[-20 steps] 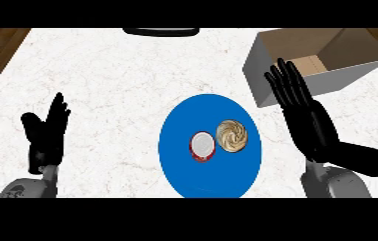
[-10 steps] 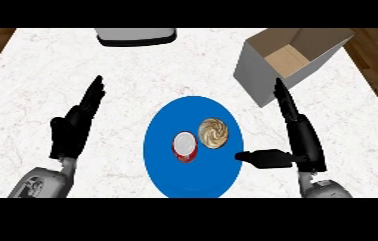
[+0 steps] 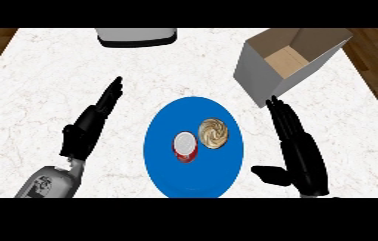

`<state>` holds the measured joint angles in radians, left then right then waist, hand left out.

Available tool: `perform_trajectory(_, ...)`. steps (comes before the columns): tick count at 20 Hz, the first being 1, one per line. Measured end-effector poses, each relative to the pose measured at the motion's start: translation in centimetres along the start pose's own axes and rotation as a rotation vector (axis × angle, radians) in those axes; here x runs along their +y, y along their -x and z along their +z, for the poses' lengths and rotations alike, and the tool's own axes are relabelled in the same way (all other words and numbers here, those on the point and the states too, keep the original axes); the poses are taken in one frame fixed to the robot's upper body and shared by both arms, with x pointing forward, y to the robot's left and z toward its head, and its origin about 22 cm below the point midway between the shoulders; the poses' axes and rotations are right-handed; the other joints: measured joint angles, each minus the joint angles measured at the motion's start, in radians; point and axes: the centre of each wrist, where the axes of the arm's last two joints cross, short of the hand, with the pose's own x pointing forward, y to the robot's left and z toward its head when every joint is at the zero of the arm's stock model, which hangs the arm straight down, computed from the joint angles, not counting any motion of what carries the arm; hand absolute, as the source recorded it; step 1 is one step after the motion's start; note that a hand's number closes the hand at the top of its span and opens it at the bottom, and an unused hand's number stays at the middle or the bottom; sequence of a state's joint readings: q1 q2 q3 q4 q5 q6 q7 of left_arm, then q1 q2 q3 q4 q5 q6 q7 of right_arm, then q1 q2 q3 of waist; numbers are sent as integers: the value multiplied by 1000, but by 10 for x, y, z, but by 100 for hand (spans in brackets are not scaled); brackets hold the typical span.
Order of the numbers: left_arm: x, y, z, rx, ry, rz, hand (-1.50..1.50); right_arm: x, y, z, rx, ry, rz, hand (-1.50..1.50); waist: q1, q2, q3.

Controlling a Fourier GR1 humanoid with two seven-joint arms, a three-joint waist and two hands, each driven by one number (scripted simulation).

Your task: Pick the can from the plate and place it in the cardboard box

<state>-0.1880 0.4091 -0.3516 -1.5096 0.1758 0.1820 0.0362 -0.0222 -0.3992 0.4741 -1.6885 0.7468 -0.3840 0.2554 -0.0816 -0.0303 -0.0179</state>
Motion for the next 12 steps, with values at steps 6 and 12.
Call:
perform_trajectory(6,0,-3,-1,-15,37,-6,0,-2,-56,19,59,-91,132,-150,15,3,2)
perform_trajectory(12,-8,-8,-4,-36,73,7,0,-9,-133,41,169,-213,157,-150,46,12,8)
